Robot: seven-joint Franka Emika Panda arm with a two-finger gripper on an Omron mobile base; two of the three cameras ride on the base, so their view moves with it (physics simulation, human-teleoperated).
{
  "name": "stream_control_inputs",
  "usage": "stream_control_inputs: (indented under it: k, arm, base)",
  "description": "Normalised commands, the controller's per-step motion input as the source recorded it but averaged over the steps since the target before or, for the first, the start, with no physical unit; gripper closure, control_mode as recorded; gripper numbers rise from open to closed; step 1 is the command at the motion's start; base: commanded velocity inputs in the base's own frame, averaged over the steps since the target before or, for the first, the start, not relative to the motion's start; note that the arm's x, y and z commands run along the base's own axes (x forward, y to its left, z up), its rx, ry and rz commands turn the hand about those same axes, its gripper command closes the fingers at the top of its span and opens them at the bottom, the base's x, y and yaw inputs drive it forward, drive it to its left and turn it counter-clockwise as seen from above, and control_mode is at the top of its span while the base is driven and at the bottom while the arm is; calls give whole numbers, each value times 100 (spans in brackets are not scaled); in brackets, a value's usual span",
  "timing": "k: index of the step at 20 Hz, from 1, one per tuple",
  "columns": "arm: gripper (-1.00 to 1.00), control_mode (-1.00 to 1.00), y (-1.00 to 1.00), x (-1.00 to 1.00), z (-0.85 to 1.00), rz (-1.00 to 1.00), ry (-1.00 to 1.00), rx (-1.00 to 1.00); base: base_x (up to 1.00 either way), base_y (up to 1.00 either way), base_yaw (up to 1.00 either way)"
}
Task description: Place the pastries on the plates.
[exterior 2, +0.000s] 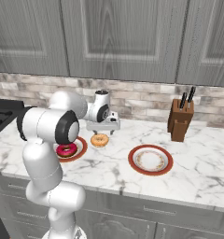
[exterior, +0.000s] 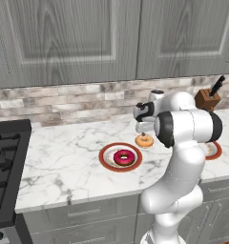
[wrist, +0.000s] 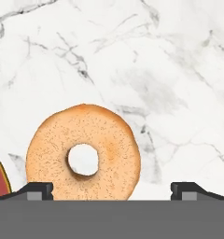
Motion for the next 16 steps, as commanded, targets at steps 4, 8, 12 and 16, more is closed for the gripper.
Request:
stream_control_inputs:
  k: [4,8,12,16]
  arm:
    - [-100,-100,0,0,-14,0,0,0]
    - [-100,-100,0,0,-34,0,0,0]
    - [-100,-100,0,0,-24,0,0,0]
    - [-100,-100,-11,0,0,-1,-3,0]
  base:
    - [0,0,0]
    - [0,0,0]
    - [0,0,0]
    - [0,0,0]
